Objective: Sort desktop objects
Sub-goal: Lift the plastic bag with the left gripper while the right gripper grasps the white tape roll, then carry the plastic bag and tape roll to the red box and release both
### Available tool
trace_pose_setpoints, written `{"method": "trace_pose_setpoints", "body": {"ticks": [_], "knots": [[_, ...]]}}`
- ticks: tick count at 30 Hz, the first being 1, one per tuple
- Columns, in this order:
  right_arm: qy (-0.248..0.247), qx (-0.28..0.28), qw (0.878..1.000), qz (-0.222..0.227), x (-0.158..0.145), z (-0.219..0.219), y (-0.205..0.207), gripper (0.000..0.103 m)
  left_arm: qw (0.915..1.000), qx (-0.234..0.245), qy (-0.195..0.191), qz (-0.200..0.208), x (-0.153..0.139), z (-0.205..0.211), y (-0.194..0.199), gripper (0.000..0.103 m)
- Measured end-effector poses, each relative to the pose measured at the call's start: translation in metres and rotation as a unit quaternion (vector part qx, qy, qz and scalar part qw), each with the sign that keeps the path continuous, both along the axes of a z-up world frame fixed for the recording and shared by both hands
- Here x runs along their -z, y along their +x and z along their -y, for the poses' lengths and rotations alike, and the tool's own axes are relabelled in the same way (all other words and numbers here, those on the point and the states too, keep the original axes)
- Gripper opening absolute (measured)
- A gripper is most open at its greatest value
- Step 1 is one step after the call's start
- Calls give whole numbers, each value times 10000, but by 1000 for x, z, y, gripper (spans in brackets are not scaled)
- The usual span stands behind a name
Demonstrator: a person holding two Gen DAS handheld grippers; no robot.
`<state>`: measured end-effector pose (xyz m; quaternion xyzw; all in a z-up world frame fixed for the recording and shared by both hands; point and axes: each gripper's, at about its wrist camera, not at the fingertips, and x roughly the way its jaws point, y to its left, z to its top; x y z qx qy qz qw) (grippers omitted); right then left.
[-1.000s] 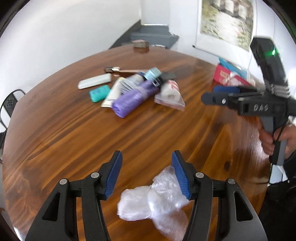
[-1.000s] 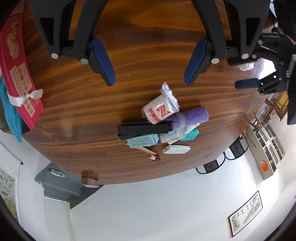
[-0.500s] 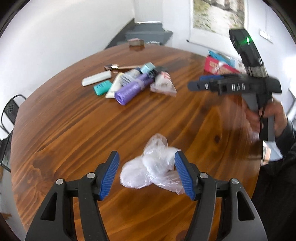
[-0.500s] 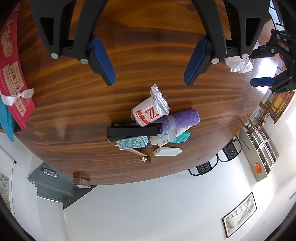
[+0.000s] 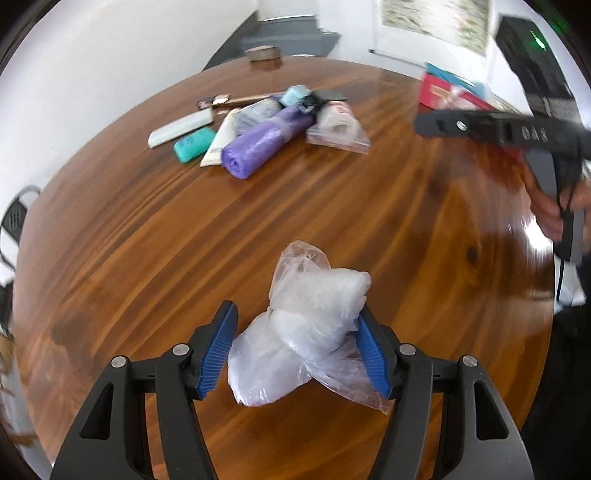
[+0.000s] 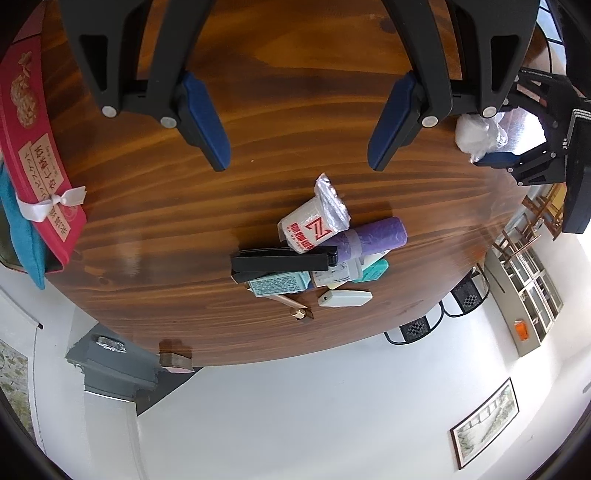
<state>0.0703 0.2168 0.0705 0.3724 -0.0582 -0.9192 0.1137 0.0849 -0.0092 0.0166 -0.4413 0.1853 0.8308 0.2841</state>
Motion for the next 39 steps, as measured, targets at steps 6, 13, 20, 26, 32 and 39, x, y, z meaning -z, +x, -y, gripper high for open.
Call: {"method": "trace_pose_setpoints", "body": {"ticks": [6, 13, 20, 26, 32, 39], "knots": [[-68, 31, 9999, 93, -1, -6, -21, 80, 9985, -430, 351, 0, -7, -2, -9, 44], [154, -33, 9998, 125, -2, 0, -55, 80, 9890, -673, 1296, -229, -36, -11, -20, 44], [387, -416, 9982, 205, 6, 21, -81, 80, 9784, -1006, 1803, -123, -40, -25, -40, 44], [445, -727, 9955, 414, 21, 31, -95, 62, 9771, -1134, 1800, -22, -33, -29, -45, 44], [410, -780, 9949, 488, 25, 31, -93, 47, 9760, -1211, 1808, 108, -25, -28, -49, 44], [177, -717, 9969, 276, 9, 24, -73, 47, 9747, -1209, 1872, 156, -26, -32, -49, 44]]}}
